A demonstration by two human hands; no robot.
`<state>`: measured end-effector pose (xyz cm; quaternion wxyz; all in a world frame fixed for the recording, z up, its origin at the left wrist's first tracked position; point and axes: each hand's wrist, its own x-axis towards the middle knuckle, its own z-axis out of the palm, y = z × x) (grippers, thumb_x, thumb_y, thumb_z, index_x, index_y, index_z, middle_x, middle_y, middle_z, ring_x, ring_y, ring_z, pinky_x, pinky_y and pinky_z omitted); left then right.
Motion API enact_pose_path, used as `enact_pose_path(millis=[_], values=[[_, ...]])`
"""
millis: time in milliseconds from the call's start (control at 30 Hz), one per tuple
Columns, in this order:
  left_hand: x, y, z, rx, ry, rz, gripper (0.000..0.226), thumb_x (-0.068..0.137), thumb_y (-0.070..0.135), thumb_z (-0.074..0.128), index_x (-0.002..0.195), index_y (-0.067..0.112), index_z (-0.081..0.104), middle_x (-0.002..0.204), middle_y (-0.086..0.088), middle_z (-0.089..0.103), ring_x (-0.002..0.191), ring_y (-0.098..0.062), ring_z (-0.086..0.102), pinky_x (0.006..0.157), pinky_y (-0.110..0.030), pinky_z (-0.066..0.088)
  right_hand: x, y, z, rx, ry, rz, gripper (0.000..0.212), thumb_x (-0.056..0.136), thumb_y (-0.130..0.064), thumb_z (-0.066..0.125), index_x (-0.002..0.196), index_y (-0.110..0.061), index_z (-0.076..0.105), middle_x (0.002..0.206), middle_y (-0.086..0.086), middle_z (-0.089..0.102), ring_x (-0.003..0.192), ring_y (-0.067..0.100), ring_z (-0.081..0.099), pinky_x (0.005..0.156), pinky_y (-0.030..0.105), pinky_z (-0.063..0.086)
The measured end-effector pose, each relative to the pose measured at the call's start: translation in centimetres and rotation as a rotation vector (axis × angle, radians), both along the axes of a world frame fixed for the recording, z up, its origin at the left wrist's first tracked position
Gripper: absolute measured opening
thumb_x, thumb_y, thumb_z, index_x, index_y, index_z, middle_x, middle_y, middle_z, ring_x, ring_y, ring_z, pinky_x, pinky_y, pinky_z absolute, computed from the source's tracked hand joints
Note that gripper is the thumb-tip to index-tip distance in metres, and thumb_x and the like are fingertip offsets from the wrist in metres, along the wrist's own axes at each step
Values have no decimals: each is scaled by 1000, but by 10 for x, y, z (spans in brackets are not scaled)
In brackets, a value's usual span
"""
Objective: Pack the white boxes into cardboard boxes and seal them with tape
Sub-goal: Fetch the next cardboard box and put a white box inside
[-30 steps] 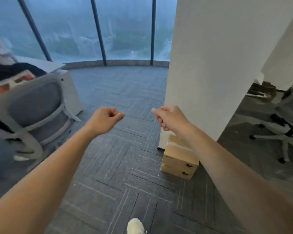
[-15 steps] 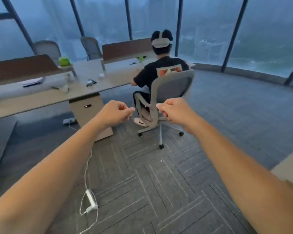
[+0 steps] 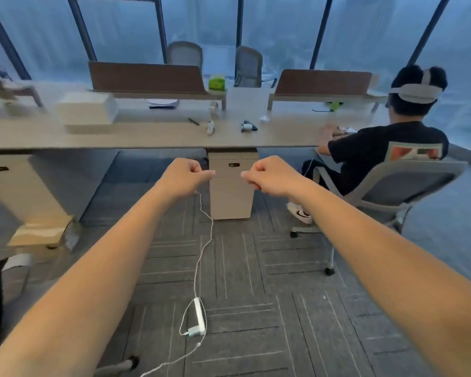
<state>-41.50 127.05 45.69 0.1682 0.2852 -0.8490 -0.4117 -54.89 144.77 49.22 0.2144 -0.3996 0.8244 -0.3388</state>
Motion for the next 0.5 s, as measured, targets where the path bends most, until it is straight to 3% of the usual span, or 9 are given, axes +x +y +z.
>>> enact_pose_path(millis=[100, 233, 400, 500], values=[[4, -51, -8, 3, -2, 83, 41, 91, 37, 69, 63, 18, 48, 61, -1, 49, 63, -18, 55, 62, -29, 46, -6, -63, -10, 42, 28, 125, 33, 96, -34, 59, 70, -13, 63, 65, -6, 60, 61, 6, 54, 67, 25, 44], [-10, -110, -25, 23, -48, 159, 41, 89, 41, 70, 64, 16, 49, 61, -2, 51, 60, -15, 54, 64, -31, 46, -30, -142, -27, 71, 29, 242, 34, 95, -32, 58, 80, -4, 70, 67, -6, 62, 58, 5, 52, 63, 23, 42], [-57, -189, -51, 22, -120, 252, 41, 89, 40, 70, 65, 15, 48, 60, 0, 51, 57, -15, 53, 63, -30, 44, -90, -245, -59, 81, 41, 359, 35, 93, -30, 59, 60, -15, 62, 58, -9, 60, 54, 4, 50, 59, 23, 38], [-99, -248, -65, 26, -186, 343, 38, 91, 35, 68, 66, 15, 48, 61, -2, 52, 59, -17, 53, 63, -31, 43, -142, -323, -75, 91, 29, 449, 38, 93, -33, 60, 58, -19, 62, 63, -8, 65, 56, 4, 53, 63, 24, 40]])
